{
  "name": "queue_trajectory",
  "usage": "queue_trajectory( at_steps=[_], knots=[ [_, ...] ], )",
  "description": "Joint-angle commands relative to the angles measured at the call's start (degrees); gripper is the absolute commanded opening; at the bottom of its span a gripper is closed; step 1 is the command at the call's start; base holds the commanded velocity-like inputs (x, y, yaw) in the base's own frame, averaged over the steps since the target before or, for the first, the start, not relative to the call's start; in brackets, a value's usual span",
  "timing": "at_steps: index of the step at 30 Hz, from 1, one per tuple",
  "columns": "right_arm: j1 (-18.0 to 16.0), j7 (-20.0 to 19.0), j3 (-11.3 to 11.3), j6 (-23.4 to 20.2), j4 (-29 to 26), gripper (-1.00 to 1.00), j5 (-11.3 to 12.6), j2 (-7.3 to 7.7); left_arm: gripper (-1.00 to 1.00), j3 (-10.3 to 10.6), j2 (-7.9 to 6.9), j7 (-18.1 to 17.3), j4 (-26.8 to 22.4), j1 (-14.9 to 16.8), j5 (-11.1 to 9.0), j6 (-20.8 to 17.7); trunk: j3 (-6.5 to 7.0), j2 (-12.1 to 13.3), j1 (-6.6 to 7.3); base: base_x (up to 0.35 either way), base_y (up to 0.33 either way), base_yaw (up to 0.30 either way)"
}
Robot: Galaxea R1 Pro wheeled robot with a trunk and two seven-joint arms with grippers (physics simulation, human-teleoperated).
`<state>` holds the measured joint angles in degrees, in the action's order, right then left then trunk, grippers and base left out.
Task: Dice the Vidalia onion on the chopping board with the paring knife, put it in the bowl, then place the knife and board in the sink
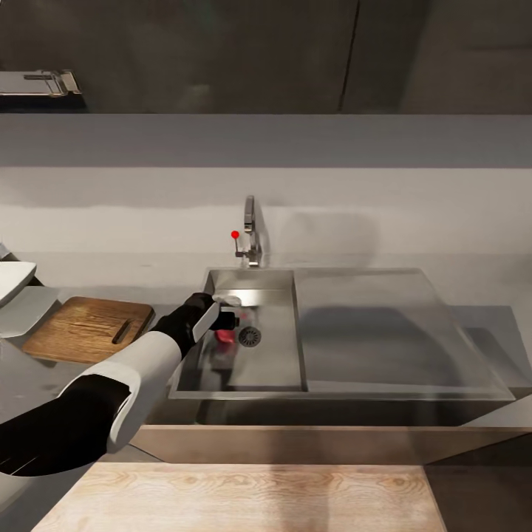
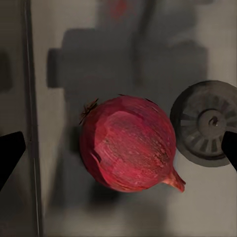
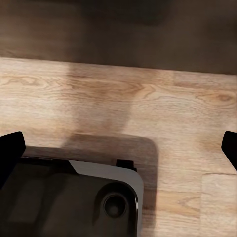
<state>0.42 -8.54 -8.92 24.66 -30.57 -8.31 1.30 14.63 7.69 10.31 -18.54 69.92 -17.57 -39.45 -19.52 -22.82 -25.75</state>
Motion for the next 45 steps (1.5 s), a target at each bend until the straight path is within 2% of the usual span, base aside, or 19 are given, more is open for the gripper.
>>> queue_trajectory(
  at_steps=[1, 13, 45],
  knots=[
    [0.0, -0.4, -0.5, 0.1, -0.1, 1.00, -0.6, -0.06, 1.00, 0.4, -0.03, 0.4, -0.1, 0.0, -0.6, -0.2, -0.09, -0.1, -0.03, 0.000, 0.024, 0.000],
    [0.0, -0.4, -0.5, 0.1, -0.1, 1.00, -0.6, -0.06, 1.00, 0.5, 0.04, 0.4, -0.1, 0.0, -0.6, -0.2, -0.32, -0.1, -0.03, 0.000, 0.003, 0.000],
    [0.0, -0.5, -0.5, 0.1, -0.1, 1.00, -0.6, -0.06, 1.00, 0.5, 0.28, 0.4, -0.1, 0.0, -0.6, -0.2, -2.41, -0.1, -0.03, 0.016, 0.000, 0.000]
  ],
)
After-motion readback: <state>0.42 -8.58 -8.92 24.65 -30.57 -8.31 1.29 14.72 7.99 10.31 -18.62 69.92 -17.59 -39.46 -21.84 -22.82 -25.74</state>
